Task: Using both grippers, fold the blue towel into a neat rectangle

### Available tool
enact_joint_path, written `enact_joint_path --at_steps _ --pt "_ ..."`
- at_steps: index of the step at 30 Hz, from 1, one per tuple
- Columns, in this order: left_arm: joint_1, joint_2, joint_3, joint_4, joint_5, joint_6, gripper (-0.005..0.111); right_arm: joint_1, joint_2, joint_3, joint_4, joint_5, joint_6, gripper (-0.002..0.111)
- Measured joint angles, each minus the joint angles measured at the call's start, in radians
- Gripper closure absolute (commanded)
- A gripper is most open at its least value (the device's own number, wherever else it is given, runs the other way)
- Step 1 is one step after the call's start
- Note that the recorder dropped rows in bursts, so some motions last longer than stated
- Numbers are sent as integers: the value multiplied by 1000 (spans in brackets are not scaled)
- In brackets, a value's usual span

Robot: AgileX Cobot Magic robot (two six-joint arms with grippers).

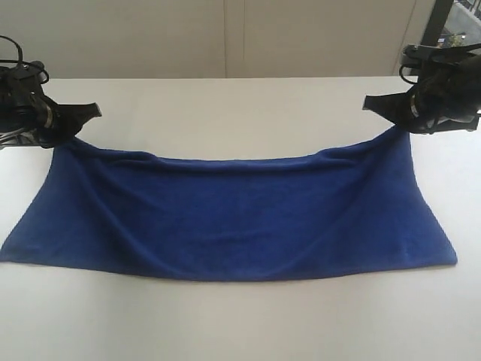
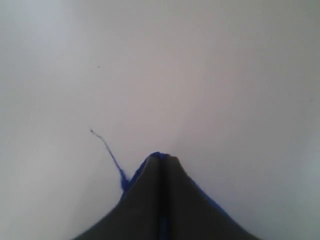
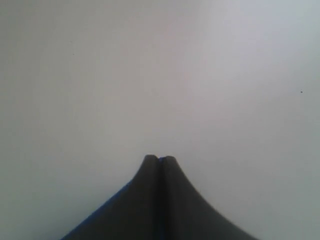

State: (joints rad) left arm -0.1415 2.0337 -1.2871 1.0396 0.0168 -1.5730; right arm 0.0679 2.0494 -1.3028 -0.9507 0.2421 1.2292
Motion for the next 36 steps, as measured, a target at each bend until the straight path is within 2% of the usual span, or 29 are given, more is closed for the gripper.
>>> enact_joint_path --at_steps 5,7,9,15,17,19,24,27,32,36 --pt "0 0 0 0 -4 -2 51 0 2 0 0 -3 0 68" --pt "0 0 0 0 -4 -2 41 0 2 0 0 -3 0 61" --pt "2 0 0 0 -4 -2 36 0 2 0 0 4 0 59" --pt "6 -65 0 13 26 16 36 0 -47 0 15 103 -32 60" --pt "6 -103 0 21 49 49 39 0 -85 0 61 143 -116 65" --pt "6 -147 0 27 73 94 47 0 -130 0 152 174 -253 75" --pt "6 -254 33 9 122 217 84 0 -212 0 448 268 -624 101" --pt "6 -309 74 -69 145 360 105 0 -240 0 607 350 -819 108" --pt "6 -392 122 -328 273 657 107 0 -259 0 798 449 -980 108" --pt "6 -442 124 -588 477 1030 107 0 -274 0 884 515 -1043 108"
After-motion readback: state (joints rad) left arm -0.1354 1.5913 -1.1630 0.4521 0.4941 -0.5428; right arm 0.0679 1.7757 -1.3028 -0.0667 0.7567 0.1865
